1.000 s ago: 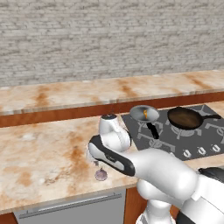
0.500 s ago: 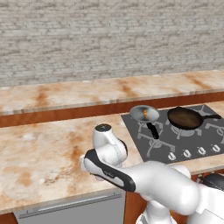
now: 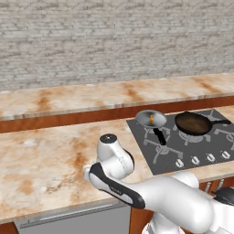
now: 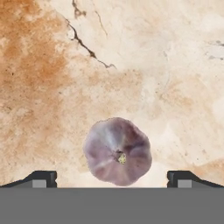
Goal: Place both pans onto different burners. Then place the garlic and the shrimp on different pans.
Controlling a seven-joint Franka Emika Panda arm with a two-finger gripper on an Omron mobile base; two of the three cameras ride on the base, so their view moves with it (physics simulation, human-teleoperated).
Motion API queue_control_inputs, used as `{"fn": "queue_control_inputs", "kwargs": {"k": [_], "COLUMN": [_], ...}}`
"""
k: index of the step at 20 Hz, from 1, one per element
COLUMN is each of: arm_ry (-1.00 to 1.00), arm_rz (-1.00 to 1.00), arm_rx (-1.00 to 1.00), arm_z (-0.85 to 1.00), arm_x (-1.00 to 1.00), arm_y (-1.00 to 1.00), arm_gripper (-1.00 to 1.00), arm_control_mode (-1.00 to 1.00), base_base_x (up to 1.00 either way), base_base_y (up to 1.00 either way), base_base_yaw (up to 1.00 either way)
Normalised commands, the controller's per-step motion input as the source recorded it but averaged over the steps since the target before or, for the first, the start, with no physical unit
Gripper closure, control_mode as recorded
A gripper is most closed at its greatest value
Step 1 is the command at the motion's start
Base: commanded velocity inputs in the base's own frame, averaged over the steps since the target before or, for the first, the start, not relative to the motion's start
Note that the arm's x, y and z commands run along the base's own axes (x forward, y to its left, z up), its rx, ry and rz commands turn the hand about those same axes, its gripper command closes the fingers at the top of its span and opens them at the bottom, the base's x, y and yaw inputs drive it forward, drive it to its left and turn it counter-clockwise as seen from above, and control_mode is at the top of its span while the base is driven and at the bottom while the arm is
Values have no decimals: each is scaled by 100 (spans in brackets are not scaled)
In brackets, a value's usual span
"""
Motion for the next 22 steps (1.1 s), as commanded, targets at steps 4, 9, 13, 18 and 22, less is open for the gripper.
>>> {"fn": "queue_control_inputs", "kwargs": {"k": [4,9,13,18,22], "arm_ry": [-5,-4,-4,-2,0], "arm_rz": [0,0,0,0,0], "arm_rx": [0,0,-2,-2,-1], "arm_z": [-2,-3,-16,-13,-11], "arm_x": [0,-1,0,5,22], "arm_y": [-9,-5,0,0,0], "arm_gripper": [-100,-100,-100,-100,-100], "arm_control_mode": [-100,-100,-100,-100,-100], "base_base_x": [0,0,0,0,0], "base_base_y": [0,0,0,0,0], "base_base_yaw": [0,0,0,0,0]}}
